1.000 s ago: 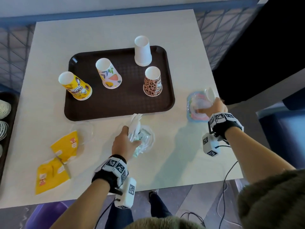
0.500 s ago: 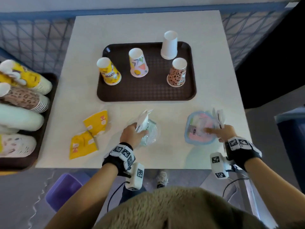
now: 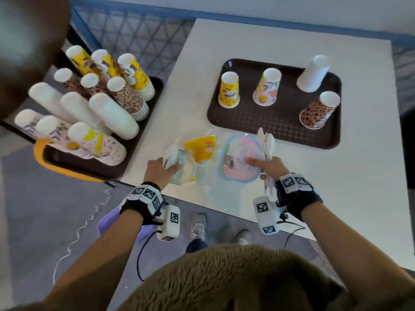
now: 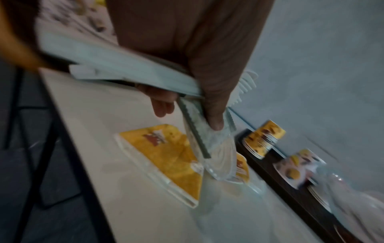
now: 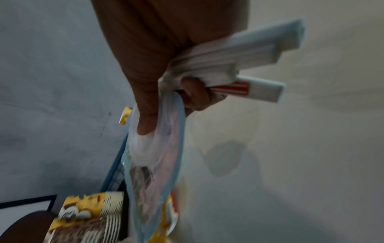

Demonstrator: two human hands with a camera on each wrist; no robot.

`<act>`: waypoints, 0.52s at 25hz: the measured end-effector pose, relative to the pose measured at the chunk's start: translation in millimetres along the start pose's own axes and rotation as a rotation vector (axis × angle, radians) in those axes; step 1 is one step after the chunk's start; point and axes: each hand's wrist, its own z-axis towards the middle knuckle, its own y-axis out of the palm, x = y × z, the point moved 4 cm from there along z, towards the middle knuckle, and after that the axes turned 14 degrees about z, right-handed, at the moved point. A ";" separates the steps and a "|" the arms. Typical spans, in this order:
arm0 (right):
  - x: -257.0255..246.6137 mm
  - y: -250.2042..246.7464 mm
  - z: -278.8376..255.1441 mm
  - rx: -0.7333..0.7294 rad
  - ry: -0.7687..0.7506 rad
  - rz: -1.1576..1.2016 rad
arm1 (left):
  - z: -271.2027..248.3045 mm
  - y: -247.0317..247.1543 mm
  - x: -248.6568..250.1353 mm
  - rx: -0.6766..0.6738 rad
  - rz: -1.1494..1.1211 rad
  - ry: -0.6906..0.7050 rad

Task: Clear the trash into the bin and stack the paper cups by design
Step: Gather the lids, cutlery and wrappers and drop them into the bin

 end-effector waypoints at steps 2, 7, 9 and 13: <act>-4.5 39.7 3.6 0.015 -0.009 0.030 | 6.3 3.1 -18.8 0.004 -0.011 -0.054; -5.2 104.1 27.4 0.113 -0.079 -0.018 | 16.7 18.2 -21.4 -0.051 0.125 -0.007; -2.1 116.7 36.1 0.159 -0.087 -0.063 | 19.8 23.5 -20.1 -0.050 0.107 -0.026; -1.1 131.8 44.0 0.224 -0.059 -0.198 | 25.1 24.4 -17.8 -0.034 0.037 -0.053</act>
